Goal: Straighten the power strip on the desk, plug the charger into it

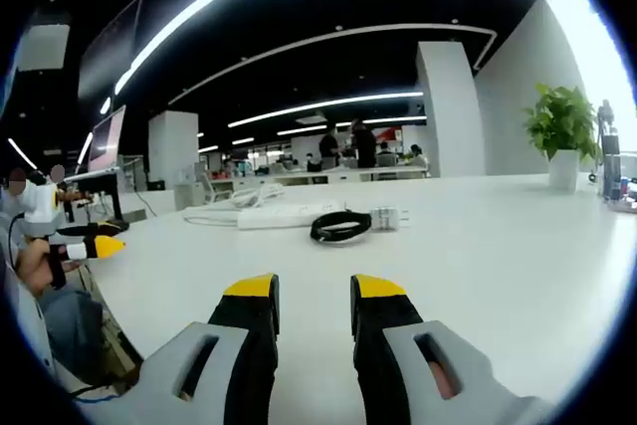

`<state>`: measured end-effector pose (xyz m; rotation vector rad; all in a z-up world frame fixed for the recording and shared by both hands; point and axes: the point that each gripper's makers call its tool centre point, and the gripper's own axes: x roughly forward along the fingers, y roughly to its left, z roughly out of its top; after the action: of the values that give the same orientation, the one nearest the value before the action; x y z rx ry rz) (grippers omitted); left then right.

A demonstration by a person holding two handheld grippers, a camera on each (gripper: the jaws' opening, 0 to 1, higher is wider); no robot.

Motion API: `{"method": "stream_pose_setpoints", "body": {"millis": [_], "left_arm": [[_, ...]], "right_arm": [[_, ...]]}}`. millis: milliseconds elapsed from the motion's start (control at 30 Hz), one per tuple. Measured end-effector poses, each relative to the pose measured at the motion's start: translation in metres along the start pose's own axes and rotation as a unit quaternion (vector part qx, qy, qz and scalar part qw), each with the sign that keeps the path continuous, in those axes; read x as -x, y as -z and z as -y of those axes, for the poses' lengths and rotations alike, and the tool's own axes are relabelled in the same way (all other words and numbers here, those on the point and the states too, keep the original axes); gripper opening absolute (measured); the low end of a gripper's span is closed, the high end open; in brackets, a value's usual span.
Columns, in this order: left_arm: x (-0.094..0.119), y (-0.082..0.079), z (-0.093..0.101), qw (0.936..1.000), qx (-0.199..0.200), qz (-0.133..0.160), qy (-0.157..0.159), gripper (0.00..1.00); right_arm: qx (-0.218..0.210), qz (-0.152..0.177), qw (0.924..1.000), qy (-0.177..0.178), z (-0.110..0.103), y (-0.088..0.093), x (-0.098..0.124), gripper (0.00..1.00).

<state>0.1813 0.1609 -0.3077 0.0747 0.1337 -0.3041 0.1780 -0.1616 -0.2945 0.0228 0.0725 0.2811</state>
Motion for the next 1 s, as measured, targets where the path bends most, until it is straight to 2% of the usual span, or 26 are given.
{"method": "stream_pose_setpoints", "body": {"millis": [1000], "left_arm": [[-0.0005, 0.0017, -0.0029, 1.0, 0.008, 0.0, -0.003, 0.45]], "right_arm": [[0.003, -0.005, 1.0, -0.001, -0.0013, -0.0011, -0.001, 0.28]]}}
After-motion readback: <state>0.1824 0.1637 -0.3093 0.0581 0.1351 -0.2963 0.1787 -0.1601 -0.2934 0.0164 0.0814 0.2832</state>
